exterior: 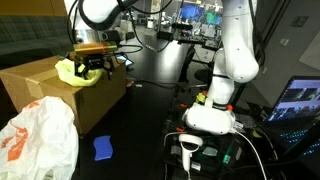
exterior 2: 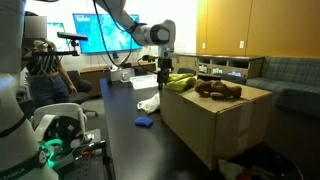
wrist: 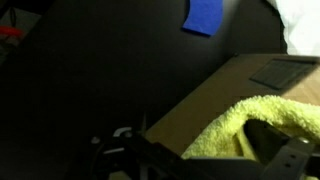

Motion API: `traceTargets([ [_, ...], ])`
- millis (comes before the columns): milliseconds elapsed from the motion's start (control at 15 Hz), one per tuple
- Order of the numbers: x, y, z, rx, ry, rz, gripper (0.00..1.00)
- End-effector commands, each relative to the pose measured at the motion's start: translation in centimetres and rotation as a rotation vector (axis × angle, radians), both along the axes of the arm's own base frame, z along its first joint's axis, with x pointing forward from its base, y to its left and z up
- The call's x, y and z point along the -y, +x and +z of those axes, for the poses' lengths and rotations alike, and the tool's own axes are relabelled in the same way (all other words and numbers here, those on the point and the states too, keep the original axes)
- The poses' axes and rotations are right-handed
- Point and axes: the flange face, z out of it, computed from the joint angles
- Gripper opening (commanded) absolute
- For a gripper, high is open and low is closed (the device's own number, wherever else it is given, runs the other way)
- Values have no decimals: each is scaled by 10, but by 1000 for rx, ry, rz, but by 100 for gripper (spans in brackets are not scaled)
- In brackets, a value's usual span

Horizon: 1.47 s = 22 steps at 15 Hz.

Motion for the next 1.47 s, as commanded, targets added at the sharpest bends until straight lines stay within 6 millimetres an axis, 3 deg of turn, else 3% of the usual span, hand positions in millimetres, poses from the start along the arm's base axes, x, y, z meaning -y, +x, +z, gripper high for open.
traceTargets([
  [0, -9, -55, -35, 1, 15, 30, 100],
  [267, -19, -86, -67, 17, 13, 50, 100],
  [733, -29, -107, -71, 71, -8, 98, 100],
  [1067, -68, -129, -89, 48, 27, 216, 100],
  [1400, -115, -132, -106, 60, 89, 299, 100],
])
